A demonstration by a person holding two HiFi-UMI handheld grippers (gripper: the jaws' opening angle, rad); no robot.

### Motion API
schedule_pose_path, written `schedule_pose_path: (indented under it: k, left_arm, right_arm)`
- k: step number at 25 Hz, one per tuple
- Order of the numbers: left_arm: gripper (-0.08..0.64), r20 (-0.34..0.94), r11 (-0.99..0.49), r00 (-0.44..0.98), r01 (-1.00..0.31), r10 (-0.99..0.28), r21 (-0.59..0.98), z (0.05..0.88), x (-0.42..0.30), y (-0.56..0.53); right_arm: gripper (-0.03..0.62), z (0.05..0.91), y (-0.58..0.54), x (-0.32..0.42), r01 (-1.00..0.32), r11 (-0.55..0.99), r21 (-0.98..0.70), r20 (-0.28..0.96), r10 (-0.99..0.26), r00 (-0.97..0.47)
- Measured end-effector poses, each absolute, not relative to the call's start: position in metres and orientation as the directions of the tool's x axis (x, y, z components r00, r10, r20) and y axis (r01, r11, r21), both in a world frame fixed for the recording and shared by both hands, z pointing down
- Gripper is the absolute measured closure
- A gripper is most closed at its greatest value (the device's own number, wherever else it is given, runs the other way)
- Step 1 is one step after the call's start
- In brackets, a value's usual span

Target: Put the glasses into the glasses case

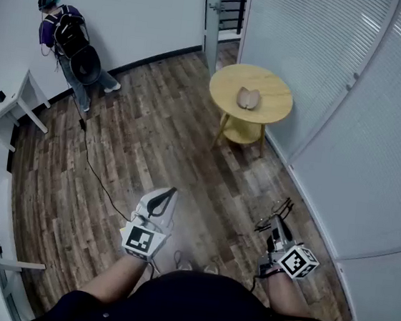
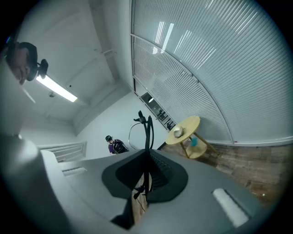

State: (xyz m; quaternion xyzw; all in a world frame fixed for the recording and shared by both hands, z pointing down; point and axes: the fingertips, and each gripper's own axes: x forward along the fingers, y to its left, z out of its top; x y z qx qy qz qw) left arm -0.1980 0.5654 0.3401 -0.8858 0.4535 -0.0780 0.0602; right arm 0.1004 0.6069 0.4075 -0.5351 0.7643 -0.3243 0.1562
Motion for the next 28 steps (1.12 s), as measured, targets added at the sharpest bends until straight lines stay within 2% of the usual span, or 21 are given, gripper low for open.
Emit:
schedule_pose_path:
  k: [7,11,17,22,28]
  left_arm:
    - [0.555,0.066,-0.618,0.62,-0.755,-0.782,-0.218,0.323,-0.18,0.573]
    - [0.554,0.076,-0.598,0.597,-0.776,-0.799,-0.198,0.323,-0.175,0.576]
    - [0.554,0.068,-0.594,0.595,-0.774,-0.801,-0.222,0.331,-0.144,0.568]
    - [0.555,0.09,-0.596,0.59,-0.783,-0.802,-0.178,0.348,-0.117,0.571]
    - [0.555,0.113,-0.593,0.582,-0.783,-0.805,-0.187,0.355,-0.119,0.537]
  right_arm:
    - [0.569,0.412,0.613,0.108,-0.708,0.22,-0.671,0.088,-0.925,-0.371]
    - [0.569,0.412,0.612,0.115,-0.713,0.229,-0.663,0.089,-0.921,-0.379]
    - [0.569,0.403,0.6,0.133,-0.722,0.32,-0.613,0.04,-0.9,-0.433]
    - [0.569,0.41,0.589,0.142,-0.718,0.334,-0.611,0.054,-0.887,-0.459]
    - [0.569,0.429,0.56,0.147,-0.701,0.309,-0.643,0.078,-0.884,-0.461]
